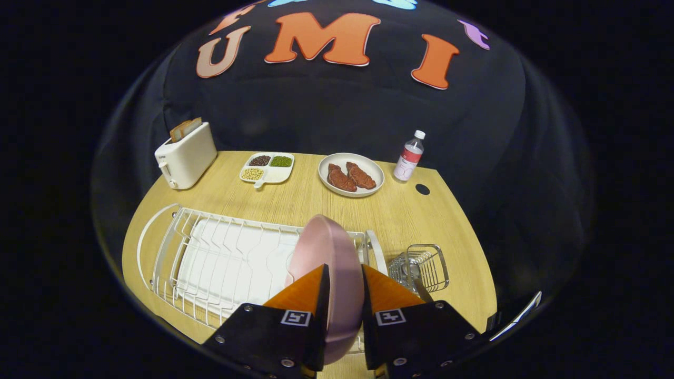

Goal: Take the plate from the dish rack, then take the spoon from the basket and place it into the plate.

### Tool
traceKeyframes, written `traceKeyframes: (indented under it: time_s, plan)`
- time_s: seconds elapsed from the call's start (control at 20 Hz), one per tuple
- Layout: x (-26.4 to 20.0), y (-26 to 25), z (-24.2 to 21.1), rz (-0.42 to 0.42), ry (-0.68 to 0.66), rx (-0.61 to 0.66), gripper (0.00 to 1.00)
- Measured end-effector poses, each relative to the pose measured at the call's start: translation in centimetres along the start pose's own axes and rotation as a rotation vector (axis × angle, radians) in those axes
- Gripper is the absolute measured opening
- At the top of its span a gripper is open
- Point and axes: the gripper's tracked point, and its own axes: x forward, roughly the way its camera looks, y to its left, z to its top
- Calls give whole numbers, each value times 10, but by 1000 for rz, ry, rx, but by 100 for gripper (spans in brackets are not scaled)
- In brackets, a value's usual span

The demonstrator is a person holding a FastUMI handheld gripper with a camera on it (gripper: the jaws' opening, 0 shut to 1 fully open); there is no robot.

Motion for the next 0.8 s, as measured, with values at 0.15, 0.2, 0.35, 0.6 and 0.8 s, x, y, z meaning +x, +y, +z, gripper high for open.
traceKeyframes:
  time_s: [0.15, 0.2, 0.35, 0.6, 0.8]
  plan:
    - [-3, -2, 6, -40, -16, -46, 28]
    - [-4, -2, 8, -49, -20, -44, 28]
    - [-6, -4, 14, -81, -35, -70, 26]
    - [-16, -7, 35, -157, -103, -180, 26]
    - [-35, 1, 45, -152, -151, -205, 23]
